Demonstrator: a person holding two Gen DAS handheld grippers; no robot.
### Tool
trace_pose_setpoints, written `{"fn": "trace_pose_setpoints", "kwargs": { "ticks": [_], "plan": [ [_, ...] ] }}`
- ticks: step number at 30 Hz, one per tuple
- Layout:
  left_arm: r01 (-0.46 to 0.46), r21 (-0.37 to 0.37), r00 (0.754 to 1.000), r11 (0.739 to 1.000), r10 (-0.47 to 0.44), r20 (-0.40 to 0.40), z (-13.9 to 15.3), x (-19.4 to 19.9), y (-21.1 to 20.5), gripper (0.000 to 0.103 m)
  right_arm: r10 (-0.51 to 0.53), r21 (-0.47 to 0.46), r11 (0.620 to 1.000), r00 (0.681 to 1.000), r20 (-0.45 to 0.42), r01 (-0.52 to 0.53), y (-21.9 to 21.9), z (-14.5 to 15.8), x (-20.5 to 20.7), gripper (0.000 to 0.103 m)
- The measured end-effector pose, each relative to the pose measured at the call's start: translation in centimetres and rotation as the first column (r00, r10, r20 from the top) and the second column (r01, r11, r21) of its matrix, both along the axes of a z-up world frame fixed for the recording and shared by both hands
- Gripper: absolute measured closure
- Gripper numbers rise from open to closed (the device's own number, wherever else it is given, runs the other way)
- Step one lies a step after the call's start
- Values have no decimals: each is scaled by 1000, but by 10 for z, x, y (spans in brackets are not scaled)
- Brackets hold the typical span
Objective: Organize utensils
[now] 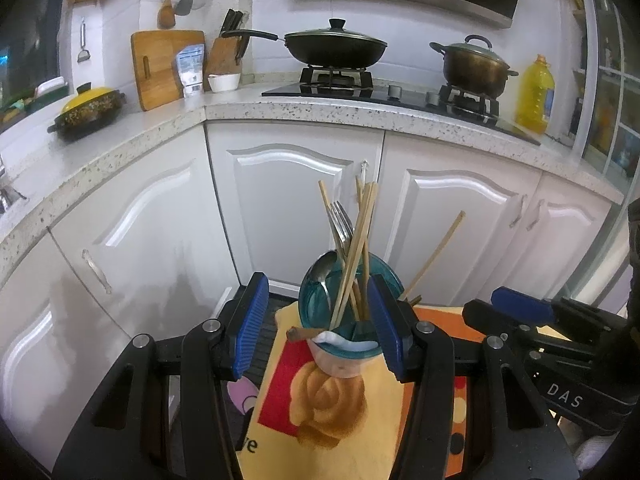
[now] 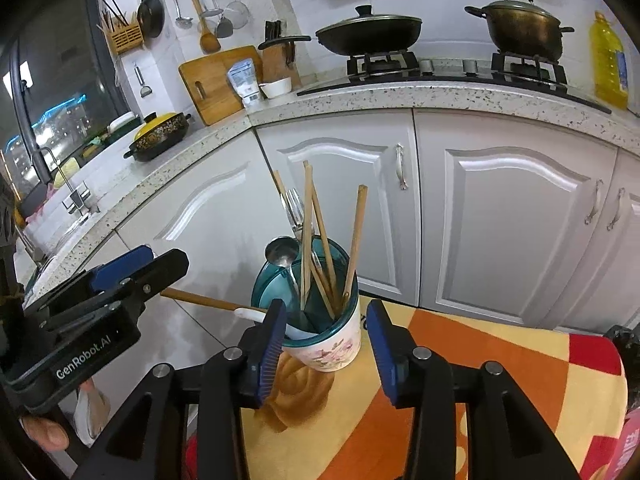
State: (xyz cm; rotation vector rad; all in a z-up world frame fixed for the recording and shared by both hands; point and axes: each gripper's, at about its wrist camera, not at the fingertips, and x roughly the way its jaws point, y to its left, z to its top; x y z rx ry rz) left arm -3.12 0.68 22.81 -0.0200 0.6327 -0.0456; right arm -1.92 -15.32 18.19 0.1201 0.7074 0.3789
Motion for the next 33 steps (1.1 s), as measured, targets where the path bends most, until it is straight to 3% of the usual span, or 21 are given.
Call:
{"fn": "trace_pose_setpoints", "kwargs": {
  "ticks": [20,33],
  "plan": [
    [-54,32,999,998,54,-6,-9,-13,-2,52,-32,-17,999,999,5,32,0,-5,-8,62],
    [-78,15,997,997,78,-11,-14,-18,2,52,-28,-27,999,1000,1,28,6,-9,-9,61]
  ]
}}
